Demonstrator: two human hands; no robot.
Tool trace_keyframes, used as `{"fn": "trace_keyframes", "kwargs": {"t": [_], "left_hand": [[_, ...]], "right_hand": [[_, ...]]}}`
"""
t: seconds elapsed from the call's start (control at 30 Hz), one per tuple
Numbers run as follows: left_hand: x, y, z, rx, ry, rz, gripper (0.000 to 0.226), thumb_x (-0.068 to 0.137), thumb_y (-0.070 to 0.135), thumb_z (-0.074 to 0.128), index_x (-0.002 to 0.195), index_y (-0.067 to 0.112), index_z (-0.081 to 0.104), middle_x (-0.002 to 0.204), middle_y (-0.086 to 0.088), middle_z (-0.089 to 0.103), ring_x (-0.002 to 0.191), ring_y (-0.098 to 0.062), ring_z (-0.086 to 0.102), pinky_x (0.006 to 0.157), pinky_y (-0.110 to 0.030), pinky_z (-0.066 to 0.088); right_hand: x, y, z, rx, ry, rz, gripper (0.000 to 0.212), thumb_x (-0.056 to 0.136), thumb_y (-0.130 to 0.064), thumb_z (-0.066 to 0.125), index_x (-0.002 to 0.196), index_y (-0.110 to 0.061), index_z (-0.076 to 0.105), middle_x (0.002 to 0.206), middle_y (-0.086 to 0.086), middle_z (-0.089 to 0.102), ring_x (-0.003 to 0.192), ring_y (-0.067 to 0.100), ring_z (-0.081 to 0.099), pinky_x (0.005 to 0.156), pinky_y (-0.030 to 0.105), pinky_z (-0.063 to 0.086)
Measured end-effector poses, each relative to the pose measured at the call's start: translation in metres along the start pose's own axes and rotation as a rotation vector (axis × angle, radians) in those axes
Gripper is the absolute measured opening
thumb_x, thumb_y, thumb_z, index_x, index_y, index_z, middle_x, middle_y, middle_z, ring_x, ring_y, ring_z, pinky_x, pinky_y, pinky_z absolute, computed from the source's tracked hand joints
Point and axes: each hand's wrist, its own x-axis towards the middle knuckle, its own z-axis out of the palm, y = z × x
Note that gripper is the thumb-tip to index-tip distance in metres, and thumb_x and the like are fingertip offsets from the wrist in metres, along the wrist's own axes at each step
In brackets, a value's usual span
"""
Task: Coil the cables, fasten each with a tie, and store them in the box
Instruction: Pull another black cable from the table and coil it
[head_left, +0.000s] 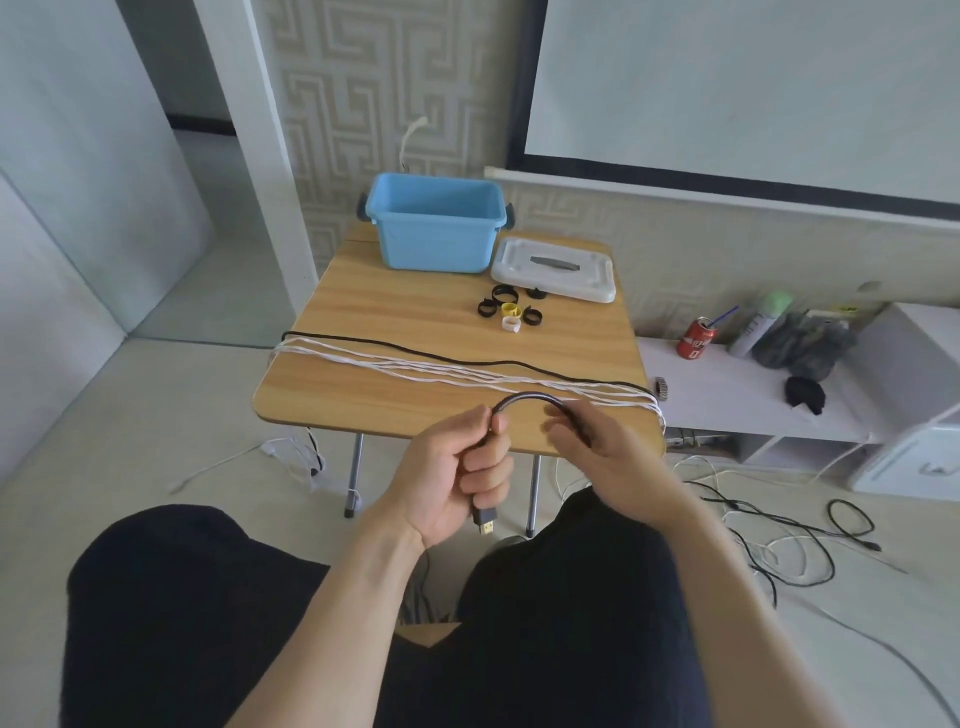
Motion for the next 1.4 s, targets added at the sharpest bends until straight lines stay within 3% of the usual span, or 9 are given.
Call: {"fn": "trace_keyframes", "kwargs": {"t": [0.13,0.23,0.37,0.73,0.93,1.1,1.2,1.3,1.4], "left_hand": [[-0.002,0.007,-0.006,-0.18,0.165,0.145,0.037,0.109,0.026,0.028,0.082,0.014,0.05,0.054,0.008,0.031,0.043,-0.007,0.025,0.042,-0.021,0.025],[-0.003,0.019,-0.021,-0.432,0.311,0.278,0.036,0.11,0.024,0.028,0.082,0.017,0.048,0.059,0.009,0.033,0.047,-0.007,0.027,0.045,-0.02,0.027],[-0.005,0.026,-0.036,-0.506,0.42,0.409,0.029,0.11,0.024,0.028,0.088,0.015,0.045,0.068,0.004,0.046,0.056,-0.011,0.041,0.061,-0.024,0.04],[0.003,-0.011,-0.016,0.094,0.408,0.293,0.019,0.098,0.024,0.051,0.1,0.006,0.056,0.069,-0.002,0.048,0.058,-0.015,0.043,0.062,-0.029,0.041],[0.002,-0.013,0.002,-0.126,0.345,0.212,0.025,0.107,0.016,0.034,0.093,0.008,0.052,0.068,-0.002,0.043,0.056,-0.015,0.037,0.059,-0.029,0.037],[-0.005,-0.016,-0.006,0.327,0.36,0.095,0.035,0.107,0.007,0.037,0.099,0.006,0.071,0.076,-0.01,0.057,0.062,-0.02,0.053,0.07,-0.032,0.048],[-0.008,-0.021,-0.003,0.631,0.296,-0.029,0.025,0.105,0.012,0.047,0.109,0.007,0.071,0.092,-0.01,0.075,0.087,-0.024,0.071,0.084,-0.028,0.056],[-0.007,-0.027,0.003,0.702,0.284,-0.028,0.023,0.104,0.018,0.051,0.104,0.018,0.074,0.103,0.001,0.076,0.099,-0.013,0.072,0.085,-0.026,0.058],[-0.006,-0.024,0.003,0.615,0.347,-0.03,0.026,0.106,0.024,0.045,0.102,0.015,0.069,0.089,0.0,0.076,0.091,-0.016,0.072,0.084,-0.03,0.056]], "right_hand": [[0.001,-0.01,0.032,0.098,0.103,-0.044,0.02,0.108,-0.024,0.044,0.108,-0.022,0.063,0.071,-0.005,0.062,0.063,0.011,0.056,0.066,0.026,0.048],[-0.004,0.008,0.041,-0.039,0.068,0.025,0.025,0.107,-0.028,0.045,0.101,-0.024,0.069,0.066,-0.008,0.056,0.052,0.004,0.043,0.053,0.021,0.037],[-0.014,0.017,0.045,-0.264,0.07,0.049,0.03,0.104,-0.036,0.051,0.088,-0.024,0.073,0.055,-0.018,0.056,0.052,0.004,0.049,0.052,0.017,0.036],[-0.041,-0.05,0.046,-0.543,-0.238,-0.019,0.048,0.095,-0.038,0.046,0.067,-0.007,0.069,0.065,0.008,0.067,0.056,0.023,0.059,0.065,0.038,0.056],[-0.037,-0.041,0.057,-0.677,-0.323,0.09,0.047,0.097,-0.039,0.043,0.076,-0.009,0.073,0.072,0.004,0.071,0.064,0.023,0.066,0.073,0.041,0.059],[-0.041,-0.049,0.05,-0.578,-0.446,0.004,0.043,0.092,-0.042,0.056,0.071,-0.005,0.064,0.058,0.006,0.05,0.051,0.02,0.043,0.055,0.039,0.042],[-0.04,-0.058,0.041,-0.523,-0.495,-0.065,0.024,0.094,-0.032,0.059,0.087,-0.016,0.076,0.07,-0.002,0.065,0.059,0.011,0.054,0.064,0.031,0.05],[-0.036,-0.064,0.034,-0.471,-0.445,-0.136,0.015,0.094,-0.027,0.066,0.097,-0.021,0.08,0.08,-0.01,0.069,0.065,0.0,0.057,0.063,0.013,0.046],[-0.034,-0.062,0.03,-0.404,-0.331,-0.196,0.008,0.089,-0.025,0.074,0.091,-0.023,0.081,0.084,-0.013,0.074,0.076,0.0,0.064,0.069,0.01,0.048]]}}
